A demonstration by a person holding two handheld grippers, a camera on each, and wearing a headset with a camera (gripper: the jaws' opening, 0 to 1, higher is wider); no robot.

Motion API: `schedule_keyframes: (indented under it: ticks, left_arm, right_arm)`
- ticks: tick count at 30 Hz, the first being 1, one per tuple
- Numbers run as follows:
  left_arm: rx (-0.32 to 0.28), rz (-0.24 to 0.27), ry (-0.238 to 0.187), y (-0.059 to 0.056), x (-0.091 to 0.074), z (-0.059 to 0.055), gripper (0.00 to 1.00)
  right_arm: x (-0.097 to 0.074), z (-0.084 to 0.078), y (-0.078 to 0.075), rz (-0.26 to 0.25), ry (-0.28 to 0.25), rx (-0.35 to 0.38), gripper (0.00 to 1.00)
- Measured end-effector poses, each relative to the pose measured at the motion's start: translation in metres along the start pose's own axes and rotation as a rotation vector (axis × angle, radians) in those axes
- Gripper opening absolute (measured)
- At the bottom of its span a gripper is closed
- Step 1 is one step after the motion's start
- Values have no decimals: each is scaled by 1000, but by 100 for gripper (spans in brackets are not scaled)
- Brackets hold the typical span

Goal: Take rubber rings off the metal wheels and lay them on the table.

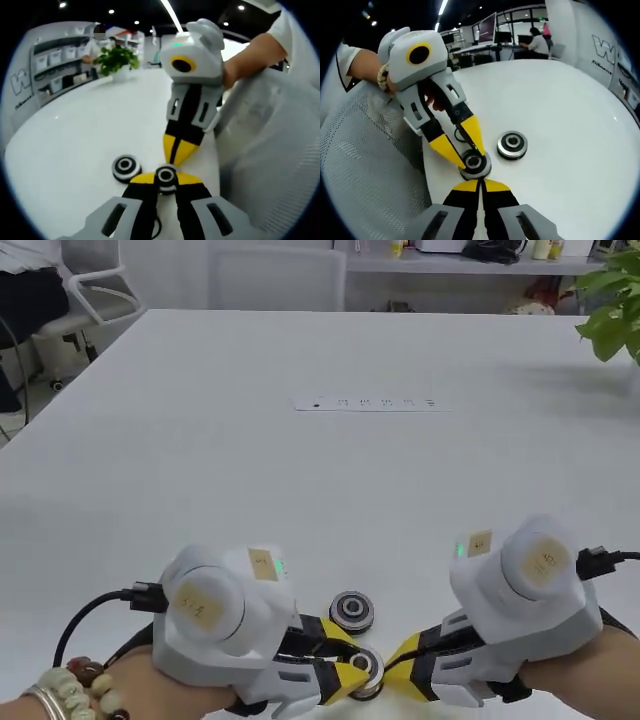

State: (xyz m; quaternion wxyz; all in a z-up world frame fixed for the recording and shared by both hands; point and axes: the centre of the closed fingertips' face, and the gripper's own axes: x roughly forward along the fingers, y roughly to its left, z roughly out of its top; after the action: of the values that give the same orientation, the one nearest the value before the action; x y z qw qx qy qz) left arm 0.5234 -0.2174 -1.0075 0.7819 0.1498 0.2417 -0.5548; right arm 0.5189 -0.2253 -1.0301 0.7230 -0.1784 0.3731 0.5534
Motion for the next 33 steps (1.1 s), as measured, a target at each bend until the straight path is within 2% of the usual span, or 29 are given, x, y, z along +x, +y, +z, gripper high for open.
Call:
schedule_keyframes:
  ticks: [1,2,4,10,14,18,20,22,28,30,32,33]
  left_arm:
    - [2,1,0,0,0,0,14]
    - [3,1,0,0,0,0,14]
    - [3,0,0,0,0,0,14]
    - [4,1,0,0,-1,0,14]
    - [3,2,-3,0,-1,0,14]
    - [-5,-1,-18,0,-2,0,14]
    - [-8,-1,-23,0,-2,0,14]
    - [-8,0,-24,0,-2,0,14]
    - [-8,2,-27,0,-2,-1,14]
    - [-8,3,-28,0,-2,-1,14]
    - [-6,4,-26,0,-2,-1,14]
    - [-4,5,-25,0,-1,-1,14]
  right_arm:
    - [0,0,-1,-1,0,9,0]
    - [-1,-1,1,6,2,70,0]
    - [-3,1,-1,17,-6,132,0]
    - [-7,2,-3,20,-27,212,0]
    - [-11,9,-3,53,-72,293,0]
    - [-11,9,-2,52,-69,304,0]
    - [-10,9,-3,52,-71,347,0]
    - [-10,9,-3,54,-73,359,0]
    - [-10,11,0,65,-76,341,0]
    - [-10,11,0,64,-75,375,0]
    - [-10,11,-1,71,-79,459,0]
    - [-11,11,-1,74,-82,451,0]
